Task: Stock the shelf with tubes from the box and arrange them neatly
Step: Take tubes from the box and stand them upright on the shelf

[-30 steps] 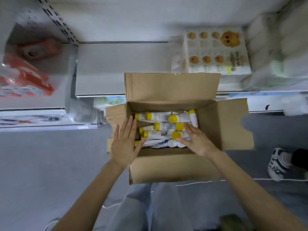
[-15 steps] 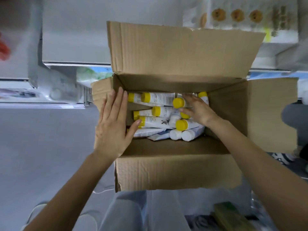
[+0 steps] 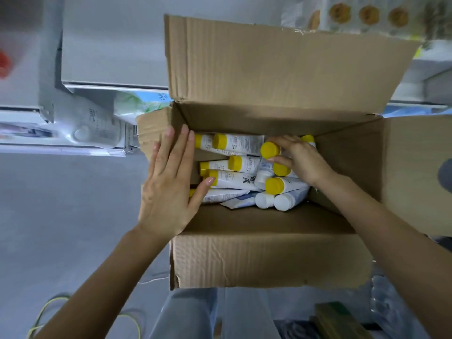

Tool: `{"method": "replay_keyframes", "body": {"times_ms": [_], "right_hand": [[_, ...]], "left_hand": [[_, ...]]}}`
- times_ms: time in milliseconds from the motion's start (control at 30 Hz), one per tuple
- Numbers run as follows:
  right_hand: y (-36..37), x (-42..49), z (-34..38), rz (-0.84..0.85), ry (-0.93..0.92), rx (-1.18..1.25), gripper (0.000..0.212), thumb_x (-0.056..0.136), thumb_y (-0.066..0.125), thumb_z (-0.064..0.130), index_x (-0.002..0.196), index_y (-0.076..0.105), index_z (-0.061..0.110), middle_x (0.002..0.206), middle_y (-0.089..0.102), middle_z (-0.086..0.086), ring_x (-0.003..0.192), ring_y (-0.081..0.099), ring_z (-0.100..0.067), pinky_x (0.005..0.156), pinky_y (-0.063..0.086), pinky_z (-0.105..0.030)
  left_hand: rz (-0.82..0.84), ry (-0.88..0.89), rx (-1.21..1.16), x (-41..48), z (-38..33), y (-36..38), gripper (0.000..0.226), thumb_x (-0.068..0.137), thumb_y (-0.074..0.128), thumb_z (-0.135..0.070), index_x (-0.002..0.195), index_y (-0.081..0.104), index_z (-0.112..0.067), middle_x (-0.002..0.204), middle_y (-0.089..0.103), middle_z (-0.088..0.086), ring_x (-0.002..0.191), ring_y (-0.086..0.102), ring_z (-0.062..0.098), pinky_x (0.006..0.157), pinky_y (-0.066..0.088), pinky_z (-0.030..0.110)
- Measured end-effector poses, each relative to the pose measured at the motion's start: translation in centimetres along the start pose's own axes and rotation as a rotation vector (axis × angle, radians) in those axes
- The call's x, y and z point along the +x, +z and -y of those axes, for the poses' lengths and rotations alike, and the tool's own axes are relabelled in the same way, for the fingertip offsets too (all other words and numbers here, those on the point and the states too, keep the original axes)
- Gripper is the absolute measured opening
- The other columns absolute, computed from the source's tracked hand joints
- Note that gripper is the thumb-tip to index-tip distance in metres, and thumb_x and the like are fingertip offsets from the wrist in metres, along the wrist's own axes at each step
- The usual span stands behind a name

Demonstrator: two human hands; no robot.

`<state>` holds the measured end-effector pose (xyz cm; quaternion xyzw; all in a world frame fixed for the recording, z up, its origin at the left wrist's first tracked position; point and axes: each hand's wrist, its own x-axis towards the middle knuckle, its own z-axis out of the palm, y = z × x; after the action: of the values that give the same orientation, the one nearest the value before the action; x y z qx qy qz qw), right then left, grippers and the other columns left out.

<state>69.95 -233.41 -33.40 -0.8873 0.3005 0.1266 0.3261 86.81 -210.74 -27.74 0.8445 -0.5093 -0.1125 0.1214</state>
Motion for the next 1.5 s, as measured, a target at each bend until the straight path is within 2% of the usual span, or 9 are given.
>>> {"method": "replay_keyframes", "body": {"times_ms": [433,600,733,967,1067,1167,1267,1367,1500], "right_hand": [[-6.0,-5.0,9.4,-0.228,0.031,0.731,0.022,0.088,0.062,0.01,0.104,0.055,0.024,0.091,0.062,0.017,0.083,0.059,0.011,0.076,0.044,-0.008],[-7.1,-8.1,13.5,-0.24,0.124,0.964,0.022,0.091,0.058,0.015,0.109,0.057,0.027,0.098,0.064,0.007,0.091,0.06,-0.008,0.081,0.054,-0.032],[-7.4,-10.1,16.0,-0.338,0.328,1.203,0.012,0.094,0.053,0.015,0.105,0.057,0.012,0.094,0.06,0.001,0.086,0.062,-0.01,0.076,0.057,-0.026],[-5.4,-11.2,19.5,-0.309,0.518,1.723,0.026,0.093,0.053,0.019,0.109,0.05,-0.002,0.113,0.062,-0.023,0.103,0.065,-0.026,0.09,0.054,-0.032],[-4.1,-11.4,21.3,-0.189,0.543,1.897,0.027,0.09,0.056,0.015,0.11,0.053,-0.002,0.113,0.065,-0.022,0.105,0.065,-0.028,0.094,0.052,-0.036],[-2.1,-11.5,22.7,0.005,0.484,1.842,0.029,0.088,0.056,0.017,0.109,0.055,-0.003,0.11,0.067,-0.021,0.102,0.066,-0.029,0.096,0.05,-0.038],[-0.6,-11.1,22.4,0.141,0.377,1.6,0.039,0.085,0.057,0.023,0.109,0.057,-0.008,0.109,0.065,-0.022,0.098,0.067,-0.027,0.092,0.053,-0.035],[-0.7,-9.8,19.4,0.091,0.312,1.301,0.02,0.092,0.054,0.013,0.106,0.063,0.002,0.104,0.067,-0.012,0.094,0.066,-0.015,0.087,0.054,-0.025],[-0.6,-5.8,13.7,-0.013,0.305,0.931,0.015,0.086,0.064,0.009,0.101,0.067,0.012,0.094,0.068,0.004,0.084,0.065,0.005,0.08,0.048,-0.014]], "left_hand": [[0.114,-0.009,-0.117,-1.0,-0.6,-3.0,0.077,0.093,0.02,-0.06,0.149,0.014,-0.008,0.156,0.006,0.0,0.145,0.0,0.012,0.119,0.0,0.034],[0.101,-0.165,-0.52,-2.1,-2.3,-6.6,0.076,0.087,0.029,-0.059,0.149,0.012,-0.019,0.156,0.007,-0.01,0.141,0.0,-0.006,0.115,0.001,0.014],[0.054,-0.327,-0.728,-3.0,-2.8,-9.6,0.064,0.088,0.037,-0.05,0.146,0.016,-0.031,0.154,0.018,-0.015,0.136,0.013,-0.01,0.104,0.008,-0.001],[-0.181,-0.585,-1.21,-4.0,-2.0,-12.4,0.048,0.086,0.051,-0.059,0.129,0.044,-0.038,0.131,0.052,-0.014,0.116,0.048,-0.013,0.091,0.038,0.006],[-0.174,-0.665,-1.534,-3.8,-1.3,-11.7,0.088,0.062,0.07,-0.069,0.132,0.046,-0.022,0.129,0.058,0.001,0.12,0.055,0.011,0.096,0.048,0.024],[-0.131,-0.772,-1.781,-3.1,-1.0,-11.3,0.102,0.048,0.084,-0.06,0.128,0.047,-0.007,0.116,0.066,0.011,0.113,0.061,0.021,0.084,0.055,0.03],[-0.166,-0.808,-1.788,-2.7,-0.5,-10.6,0.061,0.072,0.072,-0.04,0.119,0.051,-0.008,0.104,0.07,0.012,0.103,0.066,0.023,0.074,0.057,0.032],[-0.18,-0.84,-1.67,-2.2,0.2,-10.0,0.025,0.09,0.05,-0.02,0.112,0.056,-0.009,0.096,0.072,0.01,0.096,0.069,0.025,0.074,0.058,0.034],[-0.142,-0.831,-1.583,-1.7,1.5,-9.2,0.029,0.084,0.055,-0.024,0.107,0.058,-0.008,0.092,0.073,0.009,0.09,0.07,0.023,0.069,0.057,0.031]]}}
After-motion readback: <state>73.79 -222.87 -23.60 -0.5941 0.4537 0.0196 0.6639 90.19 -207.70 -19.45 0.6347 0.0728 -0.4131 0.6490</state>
